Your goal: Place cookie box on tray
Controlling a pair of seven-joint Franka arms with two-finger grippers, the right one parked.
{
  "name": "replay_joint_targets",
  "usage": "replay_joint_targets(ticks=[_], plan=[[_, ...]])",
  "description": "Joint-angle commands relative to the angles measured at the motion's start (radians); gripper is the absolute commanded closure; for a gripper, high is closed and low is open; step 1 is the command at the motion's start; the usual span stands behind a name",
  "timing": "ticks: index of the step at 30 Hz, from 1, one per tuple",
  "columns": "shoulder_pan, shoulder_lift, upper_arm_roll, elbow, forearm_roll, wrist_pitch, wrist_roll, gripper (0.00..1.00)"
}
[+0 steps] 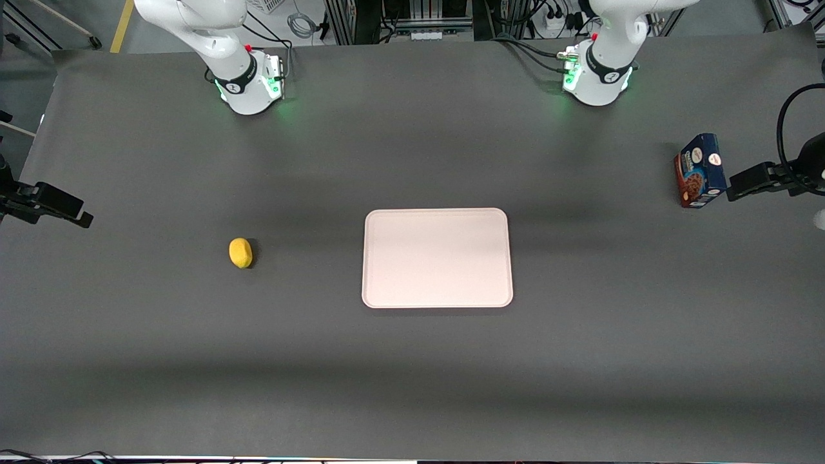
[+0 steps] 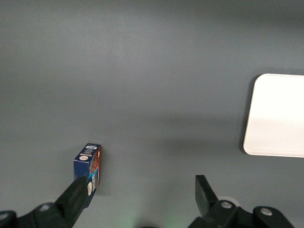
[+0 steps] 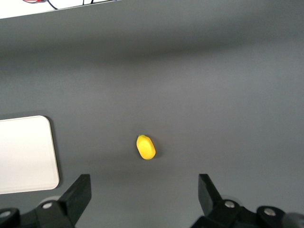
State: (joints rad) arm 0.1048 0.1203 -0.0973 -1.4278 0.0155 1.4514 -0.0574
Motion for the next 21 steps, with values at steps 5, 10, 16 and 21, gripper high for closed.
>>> replay_joint_targets(ticks=[5,10,16,21], plan=[[-0.010,-0.014,-0.001,-0.006,-0.002,-0.003,0.014,0.00],[-0.011,-0.019,-0.002,-0.003,0.001,-0.032,0.014,0.00],[-0.010,-0.024,-0.002,-0.005,0.011,-0.051,0.013,0.00],[-0.011,-0.027,-0.004,-0.010,0.029,-0.060,0.011,0.00]])
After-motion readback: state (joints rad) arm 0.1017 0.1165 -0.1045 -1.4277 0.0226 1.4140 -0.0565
